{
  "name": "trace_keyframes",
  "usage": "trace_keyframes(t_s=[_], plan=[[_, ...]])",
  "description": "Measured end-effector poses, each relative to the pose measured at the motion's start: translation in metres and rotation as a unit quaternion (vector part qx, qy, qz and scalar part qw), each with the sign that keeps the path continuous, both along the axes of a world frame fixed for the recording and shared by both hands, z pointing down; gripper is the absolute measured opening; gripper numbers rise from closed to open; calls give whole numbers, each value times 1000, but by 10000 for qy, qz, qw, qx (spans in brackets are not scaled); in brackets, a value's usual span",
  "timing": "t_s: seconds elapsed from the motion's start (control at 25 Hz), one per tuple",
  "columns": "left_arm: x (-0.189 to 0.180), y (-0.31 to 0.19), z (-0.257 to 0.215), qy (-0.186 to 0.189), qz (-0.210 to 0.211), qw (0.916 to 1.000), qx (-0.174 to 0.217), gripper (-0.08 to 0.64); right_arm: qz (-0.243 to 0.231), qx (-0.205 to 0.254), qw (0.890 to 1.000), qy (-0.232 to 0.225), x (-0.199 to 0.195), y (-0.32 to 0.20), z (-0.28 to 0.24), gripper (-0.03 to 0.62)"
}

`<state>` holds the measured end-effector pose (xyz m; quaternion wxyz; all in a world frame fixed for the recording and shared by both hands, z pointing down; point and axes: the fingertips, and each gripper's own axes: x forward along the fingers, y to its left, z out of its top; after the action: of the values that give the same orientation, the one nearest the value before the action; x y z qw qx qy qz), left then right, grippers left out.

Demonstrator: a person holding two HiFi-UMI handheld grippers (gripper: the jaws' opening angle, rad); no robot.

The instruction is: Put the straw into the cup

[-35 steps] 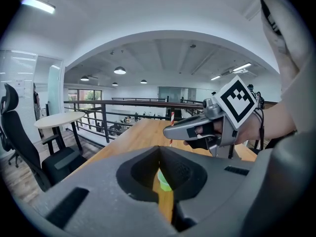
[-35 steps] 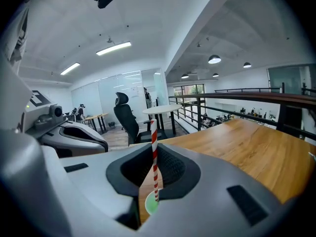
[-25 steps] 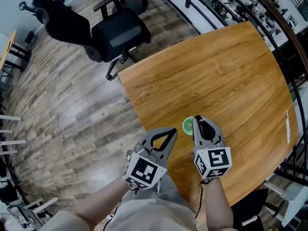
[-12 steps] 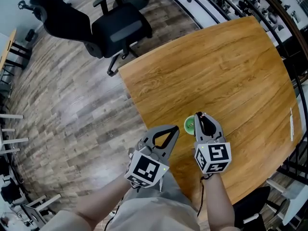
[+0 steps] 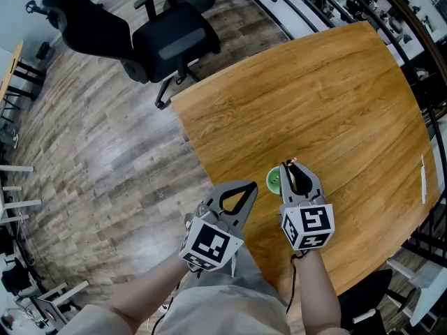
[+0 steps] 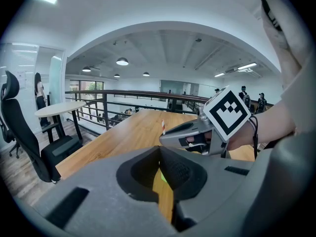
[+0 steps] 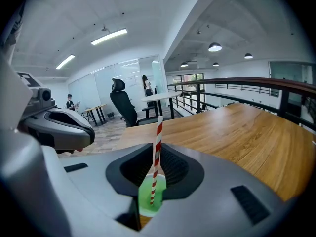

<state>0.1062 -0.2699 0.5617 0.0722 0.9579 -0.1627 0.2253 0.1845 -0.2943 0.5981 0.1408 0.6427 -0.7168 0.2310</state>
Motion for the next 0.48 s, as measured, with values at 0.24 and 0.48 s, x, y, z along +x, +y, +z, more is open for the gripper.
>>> trace_keyframes(t_s=[0.24,0.48], plan=[[-2,2,-1,-20,39,10000,12,12,4,-11,10000,50,-2,2,-1,37],[-4,3,-2,-29,36,10000,37,12,43,8,10000,71,1,4,-3,37]])
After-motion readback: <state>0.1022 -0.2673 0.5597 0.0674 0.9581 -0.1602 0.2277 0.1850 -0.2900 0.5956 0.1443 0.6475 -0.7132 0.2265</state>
